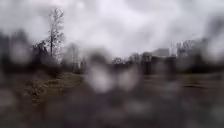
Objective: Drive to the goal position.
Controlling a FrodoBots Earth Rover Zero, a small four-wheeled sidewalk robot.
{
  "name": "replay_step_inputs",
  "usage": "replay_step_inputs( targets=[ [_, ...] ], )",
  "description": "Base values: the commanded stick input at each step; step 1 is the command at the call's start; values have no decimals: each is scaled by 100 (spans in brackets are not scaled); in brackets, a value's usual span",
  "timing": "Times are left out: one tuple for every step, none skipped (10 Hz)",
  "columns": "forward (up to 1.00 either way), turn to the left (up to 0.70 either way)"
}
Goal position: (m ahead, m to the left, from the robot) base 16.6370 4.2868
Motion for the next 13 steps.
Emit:
replay_step_inputs(
  targets=[
    [100, 0],
    [100, 0],
    [100, 0],
    [100, 0],
    [100, 0],
    [100, 0],
    [100, 0],
    [100, 0],
    [100, 0],
    [100, 0],
    [100, 0],
    [100, 0],
    [100, 0]
  ],
)
